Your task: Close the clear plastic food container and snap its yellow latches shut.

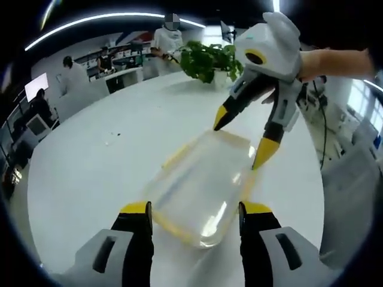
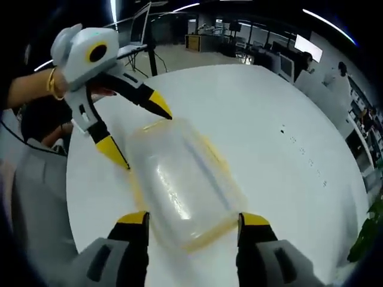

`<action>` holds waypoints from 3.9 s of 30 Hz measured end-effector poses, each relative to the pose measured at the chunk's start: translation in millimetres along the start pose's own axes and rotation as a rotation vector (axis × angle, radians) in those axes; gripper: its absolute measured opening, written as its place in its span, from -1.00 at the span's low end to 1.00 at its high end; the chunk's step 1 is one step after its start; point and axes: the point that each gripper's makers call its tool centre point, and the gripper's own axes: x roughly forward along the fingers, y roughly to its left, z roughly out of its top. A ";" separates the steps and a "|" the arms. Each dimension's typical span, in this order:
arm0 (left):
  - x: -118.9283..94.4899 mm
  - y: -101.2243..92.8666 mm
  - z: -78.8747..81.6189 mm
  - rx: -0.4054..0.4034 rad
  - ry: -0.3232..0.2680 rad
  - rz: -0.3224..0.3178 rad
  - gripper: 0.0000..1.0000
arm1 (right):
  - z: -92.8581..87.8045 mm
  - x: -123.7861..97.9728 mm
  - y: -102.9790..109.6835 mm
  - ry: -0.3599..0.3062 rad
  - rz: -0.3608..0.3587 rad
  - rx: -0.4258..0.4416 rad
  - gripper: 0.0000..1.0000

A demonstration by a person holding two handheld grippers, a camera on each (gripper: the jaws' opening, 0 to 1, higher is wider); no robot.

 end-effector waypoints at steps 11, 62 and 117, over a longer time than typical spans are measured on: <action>6.8 25.4 7.2 -0.025 -0.002 0.019 0.13 | 17.6 10.6 -24.1 0.015 0.011 -0.016 0.15; 10.3 41.3 12.7 -0.027 -0.025 0.035 0.10 | 26.3 14.9 -38.0 -0.025 0.008 -0.016 0.18; -106.1 -115.7 -58.2 -0.279 -0.274 0.162 0.95 | -88.7 -75.8 127.5 -0.436 -0.156 0.459 0.65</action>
